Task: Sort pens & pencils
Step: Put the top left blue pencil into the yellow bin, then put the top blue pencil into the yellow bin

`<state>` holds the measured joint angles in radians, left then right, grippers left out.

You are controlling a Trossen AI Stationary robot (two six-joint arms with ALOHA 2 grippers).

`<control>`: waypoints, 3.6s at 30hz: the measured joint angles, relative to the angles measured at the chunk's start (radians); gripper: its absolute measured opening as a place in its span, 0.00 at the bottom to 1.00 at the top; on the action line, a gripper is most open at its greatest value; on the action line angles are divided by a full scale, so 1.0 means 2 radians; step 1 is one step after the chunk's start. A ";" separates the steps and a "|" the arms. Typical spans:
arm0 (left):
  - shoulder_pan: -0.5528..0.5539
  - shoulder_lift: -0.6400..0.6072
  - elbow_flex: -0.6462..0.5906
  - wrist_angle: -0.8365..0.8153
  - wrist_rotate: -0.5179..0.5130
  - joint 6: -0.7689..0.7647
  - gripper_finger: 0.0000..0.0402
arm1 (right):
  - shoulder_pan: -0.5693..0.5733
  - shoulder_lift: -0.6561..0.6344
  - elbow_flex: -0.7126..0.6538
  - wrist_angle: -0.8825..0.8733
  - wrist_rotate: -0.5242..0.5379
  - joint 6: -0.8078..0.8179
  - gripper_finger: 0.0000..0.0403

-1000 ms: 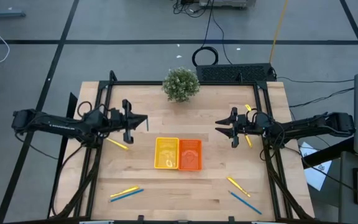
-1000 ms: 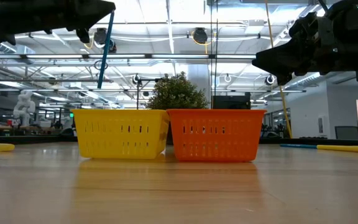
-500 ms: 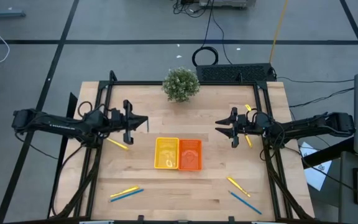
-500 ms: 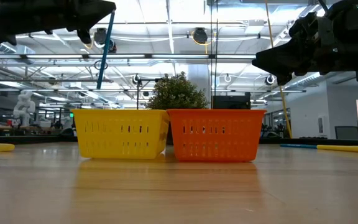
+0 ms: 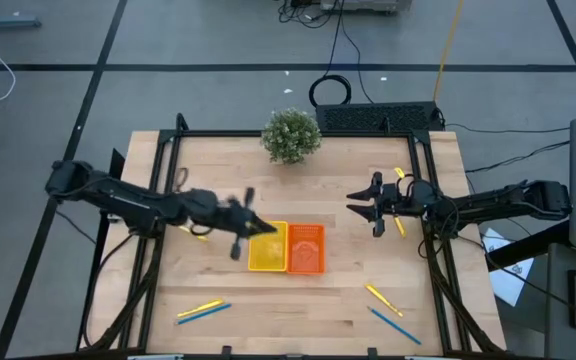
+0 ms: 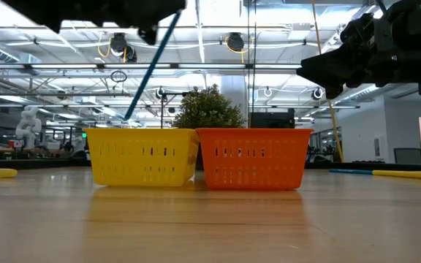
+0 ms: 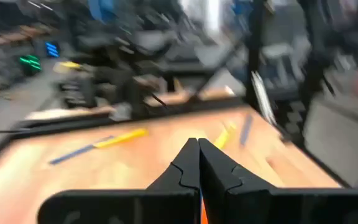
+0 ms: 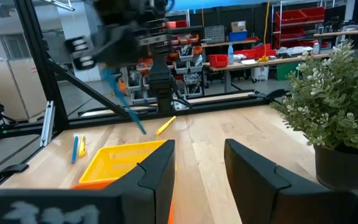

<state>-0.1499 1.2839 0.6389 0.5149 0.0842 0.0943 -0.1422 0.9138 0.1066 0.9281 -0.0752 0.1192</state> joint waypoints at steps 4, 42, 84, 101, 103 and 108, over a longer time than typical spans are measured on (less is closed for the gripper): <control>-0.029 0.055 0.059 -0.079 0.002 0.060 0.00 | 0.000 0.000 0.000 -0.002 0.000 0.000 0.32; -0.026 0.137 0.092 -0.166 0.048 0.173 0.07 | 0.000 0.000 0.000 -0.003 0.000 0.000 0.32; 0.031 -0.300 -0.193 0.037 -0.172 -0.023 0.29 | 0.000 0.000 0.000 0.005 0.000 0.022 0.32; 0.082 -0.321 -0.201 -0.021 -0.089 -0.038 0.29 | 0.000 0.000 0.000 -0.006 0.000 0.040 0.32; 0.082 -0.321 -0.201 -0.022 -0.089 -0.038 0.29 | 0.000 0.000 0.000 -0.036 0.009 0.077 0.32; 0.082 -0.321 -0.201 -0.022 -0.089 -0.038 0.29 | 0.000 0.000 0.045 -0.243 0.123 0.131 0.32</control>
<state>0.0135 0.6422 0.2379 0.4717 -0.0947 0.0193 -0.1425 0.9142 0.1957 0.4428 0.1713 0.3821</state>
